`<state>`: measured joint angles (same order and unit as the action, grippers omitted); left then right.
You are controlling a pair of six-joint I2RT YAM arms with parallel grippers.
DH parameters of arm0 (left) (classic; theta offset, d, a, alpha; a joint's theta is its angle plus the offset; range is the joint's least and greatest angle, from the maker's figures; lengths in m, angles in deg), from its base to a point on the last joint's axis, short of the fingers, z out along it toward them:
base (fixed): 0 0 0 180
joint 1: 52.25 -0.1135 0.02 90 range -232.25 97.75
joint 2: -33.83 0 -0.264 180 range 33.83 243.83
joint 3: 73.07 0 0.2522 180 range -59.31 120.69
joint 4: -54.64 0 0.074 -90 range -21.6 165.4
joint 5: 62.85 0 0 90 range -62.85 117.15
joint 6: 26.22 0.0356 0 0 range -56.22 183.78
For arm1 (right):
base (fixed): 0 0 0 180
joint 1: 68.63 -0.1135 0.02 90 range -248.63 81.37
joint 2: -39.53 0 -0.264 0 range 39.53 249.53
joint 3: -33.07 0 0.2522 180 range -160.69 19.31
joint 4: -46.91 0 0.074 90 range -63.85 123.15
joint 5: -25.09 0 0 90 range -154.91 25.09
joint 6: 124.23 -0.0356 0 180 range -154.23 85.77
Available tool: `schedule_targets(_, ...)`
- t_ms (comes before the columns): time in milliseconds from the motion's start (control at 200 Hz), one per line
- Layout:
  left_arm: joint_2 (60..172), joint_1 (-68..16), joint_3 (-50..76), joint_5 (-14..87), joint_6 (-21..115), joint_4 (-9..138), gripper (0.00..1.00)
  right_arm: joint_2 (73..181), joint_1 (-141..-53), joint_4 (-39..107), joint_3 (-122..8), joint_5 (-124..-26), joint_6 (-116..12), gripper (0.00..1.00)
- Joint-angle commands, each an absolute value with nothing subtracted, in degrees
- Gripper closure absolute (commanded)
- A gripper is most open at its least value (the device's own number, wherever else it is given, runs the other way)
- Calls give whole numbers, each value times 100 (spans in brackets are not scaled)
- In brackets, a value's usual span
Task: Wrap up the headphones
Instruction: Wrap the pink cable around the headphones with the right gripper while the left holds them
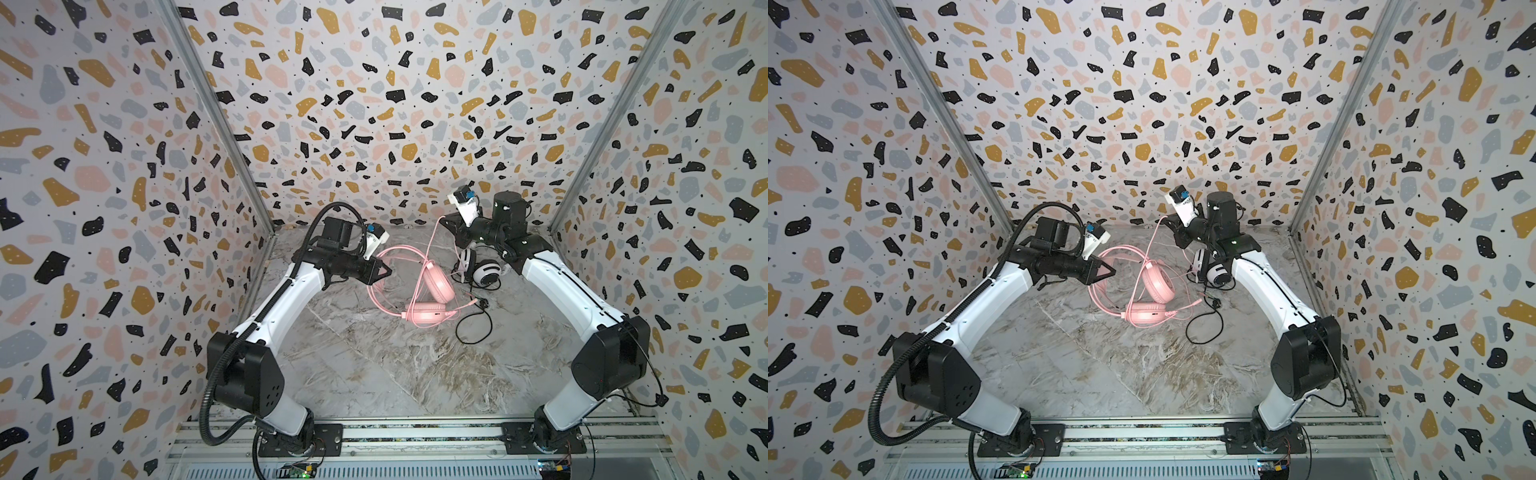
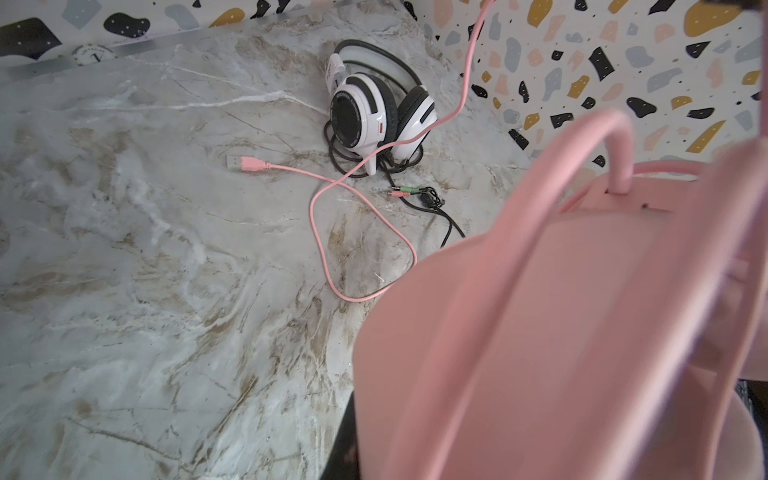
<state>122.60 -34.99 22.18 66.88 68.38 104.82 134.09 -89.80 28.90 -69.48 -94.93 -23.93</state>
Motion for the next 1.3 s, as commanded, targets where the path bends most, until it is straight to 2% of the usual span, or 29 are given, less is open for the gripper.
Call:
schedule_targets(0, 11889, -3484, 2482, 7574, 6781, 10359, 100, 13382, -8842, 3475, -6759, -9554, -2736, 100)
schedule_targets(215, 11730, -3502, 2528, 8103, 6345, 9834, 100, 13445, -8812, 3701, -6403, -9810, -2851, 100)
schedule_targets(345, 11702, -3511, 2560, 8303, 6132, 9610, 100, 13503, -8740, 3876, -6311, -10290, -3084, 90)
schedule_targets(736, 11512, -3659, 2407, 8701, 5216, 8597, 100, 13684, -8409, 4532, -6132, -11856, -3940, 73)
schedule_targets(1046, 11495, -3704, 2462, 8800, 4803, 8207, 100, 13862, -8309, 4791, -5881, -12236, -4168, 64)
schedule_targets(1291, 11451, -3722, 2649, 8837, 3984, 7532, 100, 14057, -8388, 5326, -5548, -12397, -4483, 52)
